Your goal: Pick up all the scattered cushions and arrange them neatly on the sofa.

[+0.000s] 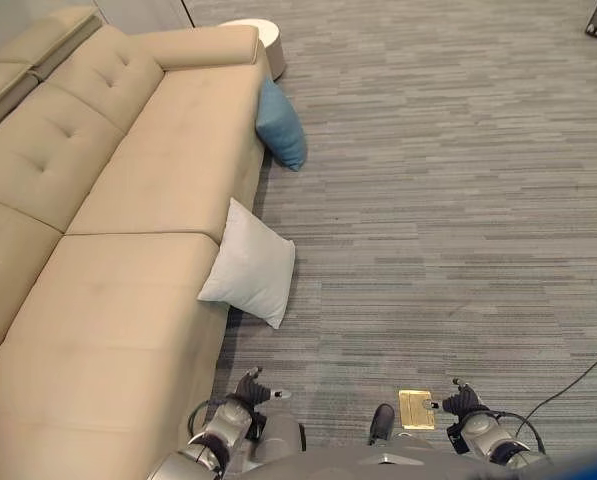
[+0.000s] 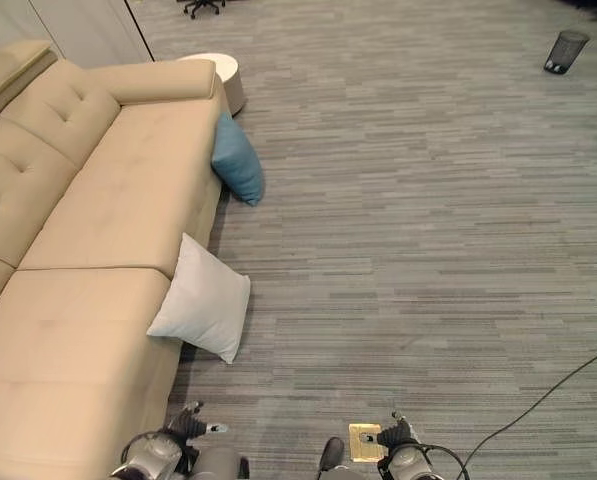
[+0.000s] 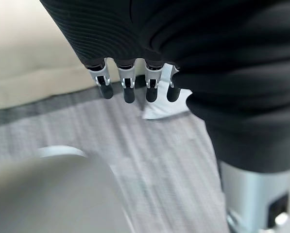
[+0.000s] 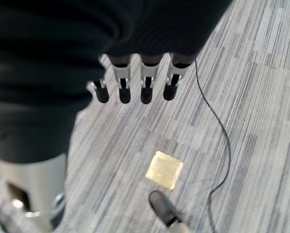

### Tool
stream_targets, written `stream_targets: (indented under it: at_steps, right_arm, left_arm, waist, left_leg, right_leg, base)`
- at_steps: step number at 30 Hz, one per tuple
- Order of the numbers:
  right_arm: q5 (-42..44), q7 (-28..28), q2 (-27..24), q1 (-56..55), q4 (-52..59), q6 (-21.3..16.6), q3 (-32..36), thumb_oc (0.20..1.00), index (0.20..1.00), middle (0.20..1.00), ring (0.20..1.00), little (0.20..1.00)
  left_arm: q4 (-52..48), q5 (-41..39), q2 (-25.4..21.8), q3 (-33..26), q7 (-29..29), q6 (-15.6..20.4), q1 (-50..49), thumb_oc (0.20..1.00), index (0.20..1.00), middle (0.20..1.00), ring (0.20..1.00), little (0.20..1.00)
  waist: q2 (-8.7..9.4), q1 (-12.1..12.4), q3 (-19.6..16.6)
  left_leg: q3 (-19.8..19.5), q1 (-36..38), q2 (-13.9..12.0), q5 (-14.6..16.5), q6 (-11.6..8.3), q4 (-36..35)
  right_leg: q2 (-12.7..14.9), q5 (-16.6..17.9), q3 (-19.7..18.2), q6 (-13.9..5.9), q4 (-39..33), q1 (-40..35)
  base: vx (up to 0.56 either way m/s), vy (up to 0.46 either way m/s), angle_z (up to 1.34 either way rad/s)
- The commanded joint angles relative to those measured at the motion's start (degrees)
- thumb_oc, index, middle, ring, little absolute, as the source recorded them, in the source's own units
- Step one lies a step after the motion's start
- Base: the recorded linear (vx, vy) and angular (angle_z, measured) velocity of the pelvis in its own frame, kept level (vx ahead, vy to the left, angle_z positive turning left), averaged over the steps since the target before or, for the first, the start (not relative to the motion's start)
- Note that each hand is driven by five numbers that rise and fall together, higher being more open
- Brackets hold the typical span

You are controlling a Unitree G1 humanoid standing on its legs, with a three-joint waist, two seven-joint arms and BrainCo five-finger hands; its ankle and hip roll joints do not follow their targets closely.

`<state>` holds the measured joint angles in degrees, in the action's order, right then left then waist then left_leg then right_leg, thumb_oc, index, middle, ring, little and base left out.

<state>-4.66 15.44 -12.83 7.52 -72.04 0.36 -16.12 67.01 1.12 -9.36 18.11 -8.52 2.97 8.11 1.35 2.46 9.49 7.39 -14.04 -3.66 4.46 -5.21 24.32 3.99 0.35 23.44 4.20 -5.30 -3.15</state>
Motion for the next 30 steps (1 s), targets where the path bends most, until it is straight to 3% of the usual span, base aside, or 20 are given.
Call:
stream_targets:
  at_steps: [1,4,8,9,10,11,15,18,19,22,25,28,30]
  right_arm:
    - [1.85,1.11,-2.67,0.16,-0.09,-0.78,0.99,1.0,1.0,1.0,1.0,1.0]
    - [1.41,1.01,-1.49,-1.02,-0.29,-0.4,0.72,1.0,1.0,1.0,1.0,1.0]
    - [0.05,0.12,-0.1,-1.84,-0.32,-0.22,0.3,1.0,1.0,1.0,1.0,1.0]
    - [-0.24,-0.13,-0.05,-1.36,-0.15,-0.23,0.36,1.0,1.0,1.0,1.0,1.0]
    - [-0.84,-0.53,-0.19,-0.75,0.12,-0.22,0.16,1.0,1.0,1.0,1.0,1.0]
    - [-0.95,-0.71,-0.28,-0.31,0.43,-0.22,0.07,1.0,1.0,1.0,1.0,1.0]
    - [-0.87,-1.13,-0.63,0.46,1.23,-0.48,-0.07,1.0,1.0,1.0,1.0,1.0]
    - [-0.82,-1.38,-0.73,0.95,1.3,-0.6,-0.55,1.0,1.0,1.0,1.0,1.0]
    - [0.45,-1.49,-0.85,1.28,1.61,-1.04,-0.55,1.0,1.0,1.0,1.0,1.0]
    - [0.78,-1.86,-1.21,0.35,1.73,-0.84,-0.15,1.0,1.0,1.0,1.0,1.0]
    - [1.01,-2.02,-1.31,-0.77,1.0,-1.11,0.25,1.0,1.0,1.0,1.0,1.0]
    - [2.02,-1.97,-1.59,-0.42,0.79,-1.46,0.61,1.0,1.0,1.0,1.0,1.0]
    - [2.37,-1.89,-1.85,-0.11,0.91,-1.5,0.58,1.0,1.0,1.0,1.0,1.0]
  left_arm:
    - [2.53,1.13,1.46,3.13,0.94,-0.63,-0.48,1.0,1.0,1.0,1.0,1.0]
    - [2.85,0.78,1.46,2.31,1.08,-0.83,-1.51,1.0,1.0,1.0,1.0,1.0]
    - [3.49,0.87,0.5,0.58,1.17,-1.07,-3.14,1.0,1.0,1.0,1.0,1.0]
    - [3.45,0.8,0.18,0.3,1.25,-1.07,-3.05,1.0,1.0,1.0,1.0,1.0]
    - [2.94,0.83,-0.17,-0.04,1.24,-1.09,-3.13,1.0,1.0,1.0,1.0,1.0]
    - [2.69,0.92,-0.41,0.04,1.1,-0.99,-3.01,1.0,1.0,1.0,1.0,1.0]
    - [2.3,0.35,-0.92,-0.19,0.84,-0.69,-3.19,1.0,1.0,1.0,1.0,1.0]
    - [2.41,0.44,-0.86,0.02,0.96,-0.35,-3.08,1.0,1.0,1.0,1.0,1.0]
    - [3.16,1.23,-0.77,1.0,1.21,-0.07,-2.94,1.0,1.0,1.0,1.0,1.0]
    - [3.67,1.97,-0.67,1.72,1.63,0.06,-2.19,1.0,1.0,1.0,1.0,1.0]
    - [4.44,1.27,0.06,1.2,1.5,0.22,-2.73,1.0,1.0,1.0,1.0,1.0]
    - [3.97,0.69,0.41,1.51,1.74,0.07,-2.47,1.0,1.0,1.0,1.0,1.0]
    - [3.46,0.24,0.43,1.69,1.67,-0.05,-2.24,1.0,1.0,1.0,1.0,1.0]
  waist:
    - [-2.69,0.84,2.39]
    - [-2.27,1.58,1.87]
    - [-0.75,3.3,0.3]
    - [-0.8,3.47,0.3]
    - [-1.17,3.28,0.83]
    - [-1.65,2.92,1.22]
    - [-3.46,1.96,1.75]
    - [-4.27,1.12,2.1]
    - [-3.41,-0.72,2.43]
    - [-2.68,-2.58,2.48]
    - [-2.53,-2.71,1.06]
    - [-2.03,-2.48,1.1]
    - [-1.71,-2.32,1.54]
  left_leg:
    - [1.04,3.13,3.77,-6.14,3.2,-17.41]
    - [2.26,3.57,3.71,-6.97,3.9,-19.81]
    - [2.08,5.93,5.42,-4.41,6.18,-19.58]
    - [2.3,6.71,5.62,-3.62,6.71,-19.72]
    - [2.1,8.79,6.39,-1.99,8.17,-19.71]
    - [1.43,9.82,6.76,-1.54,8.9,-19.95]
    - [-0.58,12.72,6.98,-0.77,9.83,-20.99]
    - [-3.27,15.26,7.55,-0.16,9.65,-22.65]
    - [-7.5,17.65,8.84,1.3,9.3,-22.55]
    - [-11.88,19.6,9.72,3.23,8.57,-22.34]
    - [-14.02,20.49,8.91,4.97,6.92,-20.45]
    - [-11.8,16.77,7.45,3.94,4.47,-13.81]
    - [-10.16,14.03,6.53,3.29,4.02,-9.92]
  right_leg:
    - [-0.95,-4.7,-3.98,-8.96,0.99,-2.99]
    - [-2.08,-6.41,-4.98,-8.85,1.45,-4.7]
    - [-0.61,-8.43,-5.97,-10.0,8.89,-4.87]
    - [0.45,-8.14,-5.57,-11.18,12.76,-3.29]
    - [2.9,-6.26,-5.14,-13.83,20.98,-0.01]
    - [3.57,-4.21,-5.97,-14.5,25.85,2.46]
    - [3.97,-2.77,-7.89,-14.1,31.68,7.96]
    - [3.66,-4.14,-8.47,-12.26,25.2,9.89]
    - [0.42,-1.68,-16.63,-12.01,14.67,12.49]
    - [-0.53,1.83,-22.56,-12.68,9.27,14.22]
    - [-0.23,1.88,-20.66,-11.47,7.71,11.5]
    - [0.67,0.74,-17.46,-10.47,5.55,7.78]
    - [1.02,0.21,-16.32,-9.88,5.17,6.69]
  base:
    - [0.34,-0.01,-0.08]
    - [0.32,0.023,-0.12]
    - [0.29,0.091,-0.2]
    - [0.24,0.175,0.03]
    - [0.22,0.191,-0.03]
    - [0.16,0.145,-0.16]
    - [0.14,0.072,0.36]
    - [0.31,-0.077,0.31]
    - [0.45,-0.205,0.83]
    - [0.39,-0.207,1.34]
    - [0.3,-0.223,1.41]
    - [0.11,-0.169,0.84]
    - [0.01,-0.099,0.67]
